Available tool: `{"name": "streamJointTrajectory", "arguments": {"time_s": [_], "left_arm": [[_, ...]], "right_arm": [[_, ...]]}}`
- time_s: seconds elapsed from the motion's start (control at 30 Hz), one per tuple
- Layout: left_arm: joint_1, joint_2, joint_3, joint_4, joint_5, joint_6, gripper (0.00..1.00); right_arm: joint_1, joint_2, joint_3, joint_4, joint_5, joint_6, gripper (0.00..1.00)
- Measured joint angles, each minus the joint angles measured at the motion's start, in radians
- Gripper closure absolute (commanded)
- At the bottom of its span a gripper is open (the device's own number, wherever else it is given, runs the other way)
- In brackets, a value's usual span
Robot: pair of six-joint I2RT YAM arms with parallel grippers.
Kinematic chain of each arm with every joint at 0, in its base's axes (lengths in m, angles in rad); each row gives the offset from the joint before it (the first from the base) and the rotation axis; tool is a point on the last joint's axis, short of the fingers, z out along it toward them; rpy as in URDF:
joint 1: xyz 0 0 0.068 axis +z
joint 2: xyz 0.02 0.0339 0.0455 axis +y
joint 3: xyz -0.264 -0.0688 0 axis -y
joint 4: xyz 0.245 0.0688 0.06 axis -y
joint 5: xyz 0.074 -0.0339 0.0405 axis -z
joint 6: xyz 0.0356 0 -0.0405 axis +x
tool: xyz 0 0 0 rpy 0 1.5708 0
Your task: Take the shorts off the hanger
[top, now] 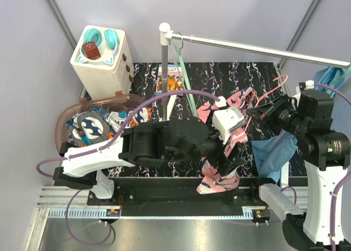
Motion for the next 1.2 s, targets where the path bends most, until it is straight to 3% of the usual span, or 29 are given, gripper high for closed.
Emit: {"name": "streamJointTrajectory", "arguments": {"time_s": [0.4, 0.53, 0.63, 0.67, 0.77, 0.8, 0.87, 1.2], "left_arm": [[0.0, 0.017, -0.13, -0.12, -0.098, 0.026, 0.18], [0.0, 0.023, -0.133, -0.133, -0.16, 0.061, 0.25], [0.007, 0.034, -0.132, -0.134, -0.2, 0.088, 0.41], [0.011, 0.04, -0.131, -0.135, -0.205, 0.097, 0.56], [0.031, 0.064, -0.126, -0.135, -0.2, 0.121, 0.76], [0.04, 0.069, -0.126, -0.135, -0.193, 0.12, 0.89], [0.063, 0.074, -0.126, -0.141, -0.167, 0.13, 1.0], [0.099, -0.014, -0.256, -0.111, -0.142, 0.093, 1.0]], "right_arm": [[0.0, 0.05, 0.071, -0.015, 0.127, 0.149, 1.0], [0.0, 0.054, 0.089, -0.013, 0.149, 0.167, 1.0], [0.0, 0.058, 0.095, -0.006, 0.15, 0.184, 1.0], [0.0, 0.059, 0.095, -0.002, 0.15, 0.19, 1.0], [0.0, 0.062, 0.093, 0.017, 0.15, 0.211, 1.0], [0.0, 0.063, 0.089, 0.026, 0.15, 0.215, 1.0], [0.0, 0.068, 0.087, 0.035, 0.154, 0.219, 1.0], [0.006, 0.123, 0.098, 0.053, 0.17, 0.198, 1.0]]}}
